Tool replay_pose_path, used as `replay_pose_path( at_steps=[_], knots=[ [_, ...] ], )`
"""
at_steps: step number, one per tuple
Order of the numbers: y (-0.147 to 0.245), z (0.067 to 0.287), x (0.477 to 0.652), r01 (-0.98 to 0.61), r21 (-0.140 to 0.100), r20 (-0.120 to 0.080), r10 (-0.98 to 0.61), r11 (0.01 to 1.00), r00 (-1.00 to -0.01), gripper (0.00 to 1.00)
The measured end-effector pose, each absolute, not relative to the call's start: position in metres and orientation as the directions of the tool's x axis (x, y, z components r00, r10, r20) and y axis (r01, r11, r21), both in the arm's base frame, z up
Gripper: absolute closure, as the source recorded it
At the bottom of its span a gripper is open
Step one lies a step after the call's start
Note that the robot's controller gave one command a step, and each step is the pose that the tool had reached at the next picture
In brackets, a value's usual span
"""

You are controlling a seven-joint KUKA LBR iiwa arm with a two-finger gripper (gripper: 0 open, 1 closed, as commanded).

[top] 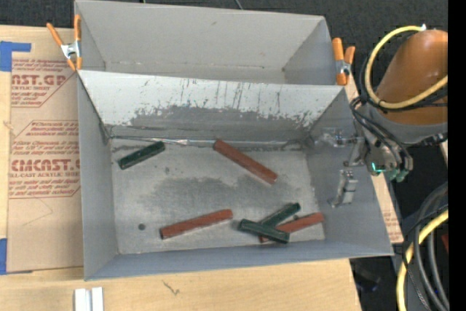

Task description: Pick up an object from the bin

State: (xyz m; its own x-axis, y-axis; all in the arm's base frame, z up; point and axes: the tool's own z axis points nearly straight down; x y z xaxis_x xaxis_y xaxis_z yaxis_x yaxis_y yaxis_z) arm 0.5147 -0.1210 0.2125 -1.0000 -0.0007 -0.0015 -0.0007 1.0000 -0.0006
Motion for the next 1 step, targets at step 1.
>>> replay_pose_path(
  at_steps=[1],
  knots=[
    [-0.1138,0.1581,0.5091,-0.021,-0.002,-0.007,-0.021,1.000,-1.000,0.00]
  ],
)
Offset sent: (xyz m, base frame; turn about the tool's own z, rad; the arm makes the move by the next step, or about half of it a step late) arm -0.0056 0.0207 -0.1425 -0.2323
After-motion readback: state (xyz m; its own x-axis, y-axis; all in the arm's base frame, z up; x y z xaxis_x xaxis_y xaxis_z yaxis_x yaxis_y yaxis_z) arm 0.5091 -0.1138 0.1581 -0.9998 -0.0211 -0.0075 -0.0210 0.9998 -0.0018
